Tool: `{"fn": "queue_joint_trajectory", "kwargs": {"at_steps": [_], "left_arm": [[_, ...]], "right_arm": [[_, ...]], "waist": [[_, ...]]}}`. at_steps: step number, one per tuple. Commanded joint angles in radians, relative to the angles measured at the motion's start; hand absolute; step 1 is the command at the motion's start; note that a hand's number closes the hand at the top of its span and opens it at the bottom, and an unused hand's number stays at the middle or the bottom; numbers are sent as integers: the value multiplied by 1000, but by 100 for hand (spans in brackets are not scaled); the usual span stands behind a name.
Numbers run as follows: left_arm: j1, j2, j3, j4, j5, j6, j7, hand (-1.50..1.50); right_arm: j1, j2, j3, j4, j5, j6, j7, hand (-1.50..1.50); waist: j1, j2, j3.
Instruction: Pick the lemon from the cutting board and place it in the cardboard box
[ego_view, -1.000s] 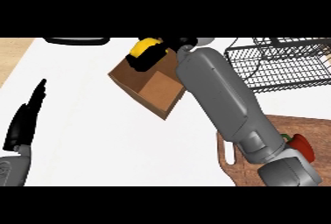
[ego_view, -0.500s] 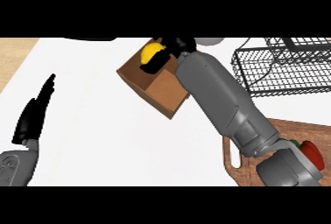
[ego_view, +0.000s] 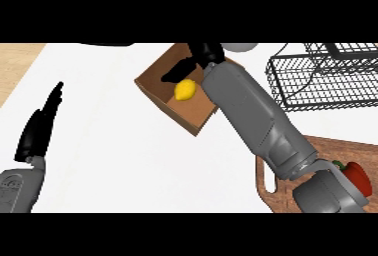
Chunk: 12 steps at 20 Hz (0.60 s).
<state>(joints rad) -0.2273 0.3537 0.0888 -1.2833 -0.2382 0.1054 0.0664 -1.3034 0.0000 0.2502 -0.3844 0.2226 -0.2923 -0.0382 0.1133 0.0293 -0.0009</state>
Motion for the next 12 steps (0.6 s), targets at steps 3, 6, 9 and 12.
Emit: {"fn": "queue_joint_trajectory", "kwargs": {"at_steps": [3,6,9,12], "left_arm": [[47,17,18,-15,17,-20,-24,0],[64,18,39,-14,25,-12,-27,0],[78,24,43,-34,10,1,-13,0],[45,11,55,52,1,20,-46,0]], "right_arm": [[-43,0,-109,15,-114,-110,-88,-150],[-14,0,-168,8,-167,-111,-182,-150],[-5,-55,-215,32,-203,-15,-251,-150],[38,-109,-247,11,-240,91,-276,-150]], "waist": [[-11,-2,0],[-44,-9,1],[-60,-13,1],[-98,-18,1]]}}
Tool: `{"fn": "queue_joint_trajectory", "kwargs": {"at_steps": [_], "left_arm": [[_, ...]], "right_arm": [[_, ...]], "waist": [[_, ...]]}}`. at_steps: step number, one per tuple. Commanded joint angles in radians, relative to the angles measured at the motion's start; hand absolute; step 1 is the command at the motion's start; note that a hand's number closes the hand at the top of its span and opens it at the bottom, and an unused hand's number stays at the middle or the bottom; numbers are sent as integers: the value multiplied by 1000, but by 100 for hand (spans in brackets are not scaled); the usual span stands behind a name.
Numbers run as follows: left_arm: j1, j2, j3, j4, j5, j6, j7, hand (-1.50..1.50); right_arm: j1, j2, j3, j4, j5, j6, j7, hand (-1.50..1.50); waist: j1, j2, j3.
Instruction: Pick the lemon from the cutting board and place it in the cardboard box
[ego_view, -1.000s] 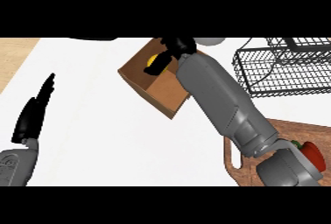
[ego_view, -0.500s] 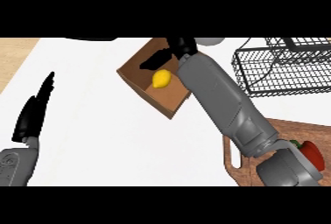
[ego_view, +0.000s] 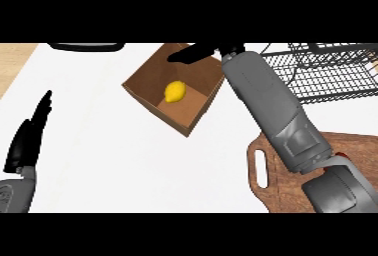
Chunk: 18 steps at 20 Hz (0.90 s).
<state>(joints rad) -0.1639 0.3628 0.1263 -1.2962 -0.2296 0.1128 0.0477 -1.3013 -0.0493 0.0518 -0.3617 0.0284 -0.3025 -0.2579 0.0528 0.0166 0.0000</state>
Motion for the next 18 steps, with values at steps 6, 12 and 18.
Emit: {"fn": "queue_joint_trajectory", "kwargs": {"at_steps": [6,12,18], "left_arm": [[36,-17,4,-20,-13,14,9,0],[26,14,44,-5,9,-2,5,0],[50,21,50,-28,22,-18,10,0]], "right_arm": [[35,-222,-106,51,-54,158,-72,-150],[150,-356,-104,29,-61,295,-135,-150],[202,-385,-47,14,-29,388,-119,-150]], "waist": [[-25,-5,0],[-53,-7,1],[-59,-11,1]]}}
